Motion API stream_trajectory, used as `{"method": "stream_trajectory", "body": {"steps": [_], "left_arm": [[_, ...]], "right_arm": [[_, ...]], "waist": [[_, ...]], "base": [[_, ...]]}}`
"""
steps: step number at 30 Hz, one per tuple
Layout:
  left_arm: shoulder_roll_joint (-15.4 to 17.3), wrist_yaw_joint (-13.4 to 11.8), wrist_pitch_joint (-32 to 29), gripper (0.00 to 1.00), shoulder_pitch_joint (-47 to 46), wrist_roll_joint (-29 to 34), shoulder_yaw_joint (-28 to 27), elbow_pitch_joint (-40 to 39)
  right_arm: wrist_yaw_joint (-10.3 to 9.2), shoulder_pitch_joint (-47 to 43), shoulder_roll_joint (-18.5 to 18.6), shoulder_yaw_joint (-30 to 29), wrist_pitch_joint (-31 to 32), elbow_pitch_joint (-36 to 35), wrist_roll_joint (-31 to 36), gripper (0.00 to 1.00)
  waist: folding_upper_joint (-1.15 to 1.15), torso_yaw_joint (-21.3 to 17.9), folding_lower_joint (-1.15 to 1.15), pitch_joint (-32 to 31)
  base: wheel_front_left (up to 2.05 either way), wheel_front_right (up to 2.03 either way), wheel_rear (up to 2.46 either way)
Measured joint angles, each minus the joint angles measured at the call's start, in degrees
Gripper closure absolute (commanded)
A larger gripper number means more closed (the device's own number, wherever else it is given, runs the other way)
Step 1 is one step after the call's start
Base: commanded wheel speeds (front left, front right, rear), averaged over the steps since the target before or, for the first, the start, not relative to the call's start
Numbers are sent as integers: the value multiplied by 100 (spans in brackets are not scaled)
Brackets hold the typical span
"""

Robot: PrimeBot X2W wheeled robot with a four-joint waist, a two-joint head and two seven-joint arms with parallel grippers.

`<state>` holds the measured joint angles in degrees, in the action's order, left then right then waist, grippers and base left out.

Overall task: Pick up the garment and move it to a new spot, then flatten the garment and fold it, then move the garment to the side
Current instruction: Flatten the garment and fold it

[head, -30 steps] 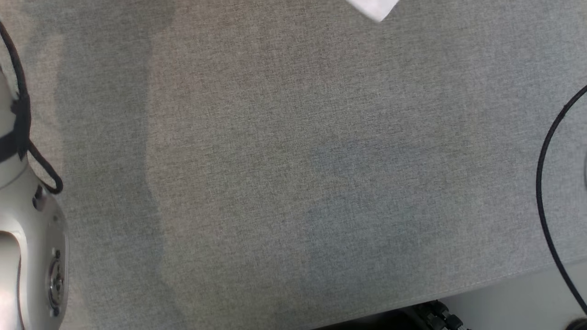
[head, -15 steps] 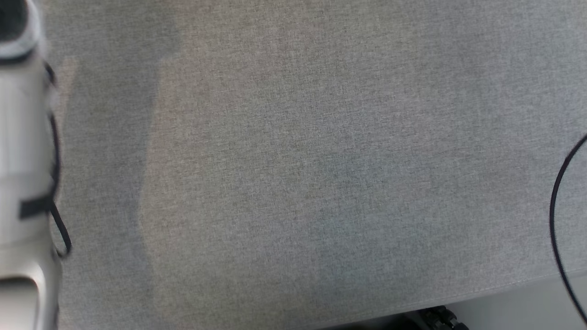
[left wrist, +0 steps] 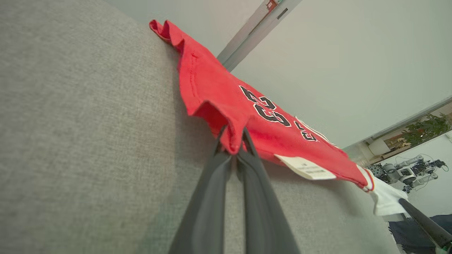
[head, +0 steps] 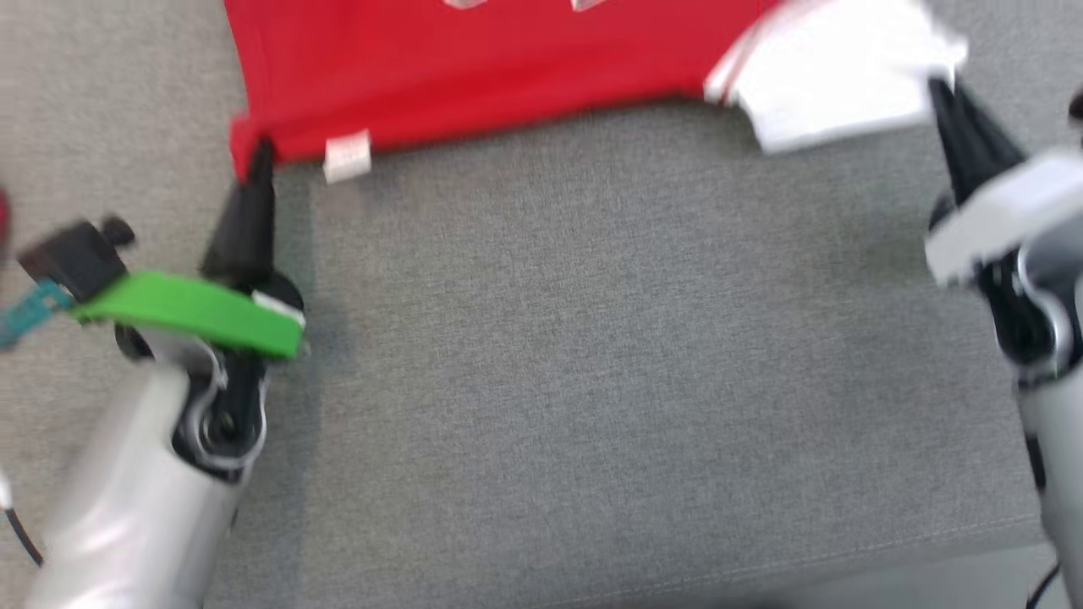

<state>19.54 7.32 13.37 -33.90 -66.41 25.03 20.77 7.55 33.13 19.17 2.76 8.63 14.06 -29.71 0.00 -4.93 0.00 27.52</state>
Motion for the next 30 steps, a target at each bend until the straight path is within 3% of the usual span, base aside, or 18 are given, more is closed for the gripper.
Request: {"method": "stream_trajectory", "body": {"steps": [5,10,16,22,30], "left_arm": [[76,-36,8,100,616,240,285,168],[188,-216,14,100,1109,344,407,192],[276,-563,8,100,1780,341,420,-35],[364,-1032,-3,100,2499,282,439,-523],[248,-1601,-177,100,3270,160,612,-1134]], "right_arm": [[1,-1655,-788,-1010,1165,-1110,476,100],[1,-2738,-1468,-1389,2047,-2118,936,100],[1,-3527,-1634,-1499,2657,-2663,1038,100],[2,-3840,-1645,-1727,2709,-2674,884,100],[0,-3963,-1640,-1749,2830,-2629,870,100]], "waist": [[0,63,0,-474],[0,114,0,-883],[0,135,0,-1280],[0,140,0,-1551],[0,246,0,-1690]], "base": [[0,0,0],[0,0,0],[0,0,0],[0,0,0],[0,0,0]]}}
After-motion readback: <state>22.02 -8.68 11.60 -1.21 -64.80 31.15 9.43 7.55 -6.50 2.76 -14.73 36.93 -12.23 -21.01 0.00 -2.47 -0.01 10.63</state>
